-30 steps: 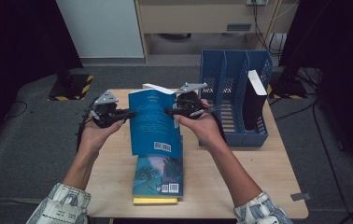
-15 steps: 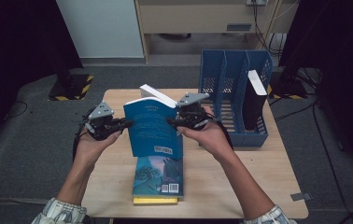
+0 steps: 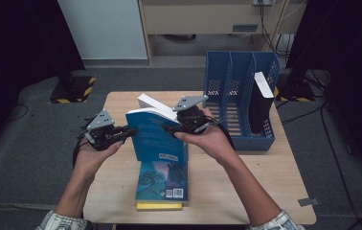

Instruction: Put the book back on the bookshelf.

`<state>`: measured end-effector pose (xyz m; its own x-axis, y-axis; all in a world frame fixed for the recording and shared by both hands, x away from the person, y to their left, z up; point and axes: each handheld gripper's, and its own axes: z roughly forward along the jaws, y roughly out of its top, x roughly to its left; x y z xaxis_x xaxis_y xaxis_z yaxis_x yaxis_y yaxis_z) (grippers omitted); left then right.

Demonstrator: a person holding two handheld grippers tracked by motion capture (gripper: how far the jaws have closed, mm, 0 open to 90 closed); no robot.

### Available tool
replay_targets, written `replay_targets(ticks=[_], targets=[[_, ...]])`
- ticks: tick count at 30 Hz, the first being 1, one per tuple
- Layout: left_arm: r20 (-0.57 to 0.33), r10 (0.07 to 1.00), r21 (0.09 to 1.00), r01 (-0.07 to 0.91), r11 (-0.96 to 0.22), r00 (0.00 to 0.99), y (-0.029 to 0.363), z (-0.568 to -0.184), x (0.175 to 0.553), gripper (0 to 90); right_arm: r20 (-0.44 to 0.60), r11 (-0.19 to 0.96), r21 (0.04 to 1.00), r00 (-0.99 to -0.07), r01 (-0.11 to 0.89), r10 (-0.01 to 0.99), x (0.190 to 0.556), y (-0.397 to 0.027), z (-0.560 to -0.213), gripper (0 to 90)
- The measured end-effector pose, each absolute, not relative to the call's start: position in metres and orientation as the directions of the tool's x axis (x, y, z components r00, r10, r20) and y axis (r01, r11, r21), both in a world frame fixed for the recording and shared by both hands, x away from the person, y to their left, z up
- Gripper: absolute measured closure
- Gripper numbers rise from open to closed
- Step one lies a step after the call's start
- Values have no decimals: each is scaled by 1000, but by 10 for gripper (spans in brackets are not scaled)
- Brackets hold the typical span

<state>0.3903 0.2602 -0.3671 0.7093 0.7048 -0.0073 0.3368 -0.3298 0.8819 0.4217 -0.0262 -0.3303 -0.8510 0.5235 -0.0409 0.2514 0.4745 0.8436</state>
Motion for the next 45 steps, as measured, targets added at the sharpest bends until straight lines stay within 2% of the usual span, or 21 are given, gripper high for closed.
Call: replay_targets(ticks=[8, 11, 14, 22, 28, 33, 36, 45], targets=[[9, 725, 891, 323, -319, 689, 258, -371, 394, 731, -22, 463, 847, -854, 260, 519, 424, -24, -333, 534], [36, 740, 884, 324, -337, 672, 255, -377, 393, 643, -12, 464, 847, -862, 261, 507, 426, -25, -332, 573], [30, 753, 880, 340, -332, 658, 254, -389, 393, 517, -15, 468, 846, -866, 256, 499, 425, -25, -332, 579], [35, 808, 853, 403, -331, 588, 272, -435, 386, 317, -11, 467, 847, -870, 253, 492, 425, -25, -333, 574], [20, 850, 803, 499, -327, 526, 291, -472, 393, 248, 3, 465, 844, -871, 265, 491, 426, -25, -333, 569], [4, 865, 793, 525, -308, 502, 298, -479, 396, 189, -8, 476, 839, -869, 264, 495, 427, -23, -333, 580], [6, 867, 786, 534, -312, 498, 300, -483, 398, 126, 0, 482, 831, -867, 277, 498, 430, -24, -332, 589], [-25, 876, 763, 576, -294, 481, 310, -495, 401, 92, 42, 455, 832, -854, 317, 518, 437, -26, -332, 607]])
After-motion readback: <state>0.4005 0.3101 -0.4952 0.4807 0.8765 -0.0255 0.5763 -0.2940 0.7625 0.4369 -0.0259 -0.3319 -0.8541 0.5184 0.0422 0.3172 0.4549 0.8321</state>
